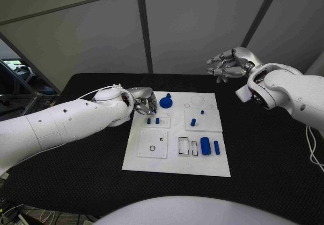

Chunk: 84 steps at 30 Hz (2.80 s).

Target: Assemble the parts on the task board

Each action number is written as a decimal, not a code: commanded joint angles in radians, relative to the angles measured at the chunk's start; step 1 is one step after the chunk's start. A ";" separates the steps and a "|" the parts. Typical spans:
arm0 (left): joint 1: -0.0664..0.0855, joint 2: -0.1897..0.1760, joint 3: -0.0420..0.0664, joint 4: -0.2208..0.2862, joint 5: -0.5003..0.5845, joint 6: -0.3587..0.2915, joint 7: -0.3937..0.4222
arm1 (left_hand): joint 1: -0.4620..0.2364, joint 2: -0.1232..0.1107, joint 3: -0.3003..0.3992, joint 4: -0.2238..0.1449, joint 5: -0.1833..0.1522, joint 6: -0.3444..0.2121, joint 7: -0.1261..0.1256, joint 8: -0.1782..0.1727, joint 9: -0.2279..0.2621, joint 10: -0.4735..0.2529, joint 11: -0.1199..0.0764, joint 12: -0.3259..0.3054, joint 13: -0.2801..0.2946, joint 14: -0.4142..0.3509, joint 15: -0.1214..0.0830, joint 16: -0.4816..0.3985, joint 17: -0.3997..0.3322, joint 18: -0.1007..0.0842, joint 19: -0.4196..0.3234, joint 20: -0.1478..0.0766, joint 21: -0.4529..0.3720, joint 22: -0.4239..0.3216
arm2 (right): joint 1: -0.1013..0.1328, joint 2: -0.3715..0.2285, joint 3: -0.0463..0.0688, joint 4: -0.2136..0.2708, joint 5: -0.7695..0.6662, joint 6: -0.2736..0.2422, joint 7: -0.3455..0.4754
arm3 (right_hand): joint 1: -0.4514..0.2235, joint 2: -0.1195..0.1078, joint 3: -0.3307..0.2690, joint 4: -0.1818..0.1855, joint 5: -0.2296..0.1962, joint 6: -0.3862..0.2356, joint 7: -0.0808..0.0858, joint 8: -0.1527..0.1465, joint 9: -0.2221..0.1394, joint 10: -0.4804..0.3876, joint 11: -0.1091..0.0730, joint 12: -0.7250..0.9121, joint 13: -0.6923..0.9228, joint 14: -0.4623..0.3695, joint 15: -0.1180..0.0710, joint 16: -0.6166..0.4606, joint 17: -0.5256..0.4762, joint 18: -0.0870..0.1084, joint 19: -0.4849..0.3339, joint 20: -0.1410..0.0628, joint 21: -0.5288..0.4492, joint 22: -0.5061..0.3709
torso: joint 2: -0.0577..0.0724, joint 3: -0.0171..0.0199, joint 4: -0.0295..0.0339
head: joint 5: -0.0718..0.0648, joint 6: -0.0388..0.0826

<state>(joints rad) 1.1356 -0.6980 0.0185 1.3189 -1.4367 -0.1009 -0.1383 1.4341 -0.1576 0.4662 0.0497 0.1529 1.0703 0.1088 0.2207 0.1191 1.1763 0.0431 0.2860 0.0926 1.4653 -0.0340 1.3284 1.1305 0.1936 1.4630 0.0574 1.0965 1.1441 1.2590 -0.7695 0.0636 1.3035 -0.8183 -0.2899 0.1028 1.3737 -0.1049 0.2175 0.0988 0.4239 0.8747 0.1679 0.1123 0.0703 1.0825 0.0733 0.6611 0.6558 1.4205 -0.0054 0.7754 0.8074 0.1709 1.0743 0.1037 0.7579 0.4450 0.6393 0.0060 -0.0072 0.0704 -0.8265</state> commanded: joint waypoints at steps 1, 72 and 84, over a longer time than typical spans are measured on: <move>0.001 0.004 0.001 -0.005 0.005 0.016 -0.008 | -0.010 -0.003 0.006 -0.001 -0.004 0.006 0.002 -0.001 0.001 0.007 0.001 -0.006 0.001 0.021 -0.003 0.006 -0.001 -0.092 0.004 0.000 -0.002 0.001 | 0.002 0.000 0.001 0.001 -0.002 0.004 0.006 | -0.005 -0.003 0.005 0.000 0.005 -0.005 0.000 0.006 0.001 -0.003 0.000 0.004 -0.001 0.005 -0.001 -0.001 0.001 0.013 0.006 -0.002 -0.005 -0.001 | 0.000 0.0002 -0.0015 | -0.001 -0.001; -0.005 -0.001 0.014 -0.038 0.017 -0.006 -0.042 | -0.045 -0.029 0.017 -0.022 -0.003 -0.169 0.037 -0.150 -0.052 0.012 0.018 -0.082 0.019 0.016 0.011 0.020 -0.022 -0.096 0.005 0.011 0.006 0.024 | -0.007 -0.022 0.000 0.017 -0.245 0.090 -0.082 | 0.034 -0.009 0.086 -0.028 -0.074 0.046 0.004 0.032 0.007 -0.029 0.006 -0.219 -0.205 0.063 -0.002 0.104 0.119 0.013 0.047 -0.008 0.022 0.018 | -0.003 -0.0020 0.0020 | -0.016 0.006; -0.004 -0.102 0.049 0.011 0.362 -0.182 0.110 | -0.046 -0.022 0.024 -0.022 -0.004 -0.071 0.037 -0.099 -0.040 0.026 0.026 -0.077 0.030 -0.002 0.020 0.000 -0.072 -0.083 -0.023 0.021 -0.063 -0.026 | -0.064 -0.083 0.000 0.116 -0.615 0.099 -0.128 | 0.035 -0.016 0.159 -0.067 -0.132 0.170 -0.020 0.033 0.004 0.045 -0.004 -0.389 -0.354 0.093 -0.011 0.340 0.312 -0.019 0.120 -0.017 0.245 0.275 | -0.004 0.0006 0.0005 | -0.040 0.026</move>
<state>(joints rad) 1.1299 -0.7948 0.0657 1.3223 -1.2776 -0.1890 -0.1195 1.3868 -0.1867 0.4873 0.0285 0.1534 0.9979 0.1462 0.1194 0.0778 1.1947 0.0680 0.2054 0.1224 1.4594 -0.0171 1.3284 1.0595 0.1928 1.4406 0.0791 1.0316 1.1169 1.1970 -0.8499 0.0635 1.4081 -1.2593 -0.2052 0.0028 1.4134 -0.1153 0.3722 0.0330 0.2960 1.0404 0.1476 0.1496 0.0752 1.1223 0.0696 0.2766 0.3054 1.4653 -0.0107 1.1125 1.1165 0.1709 1.1906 0.0873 0.9992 0.7162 0.6358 0.0055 -0.0066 0.0374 -0.8042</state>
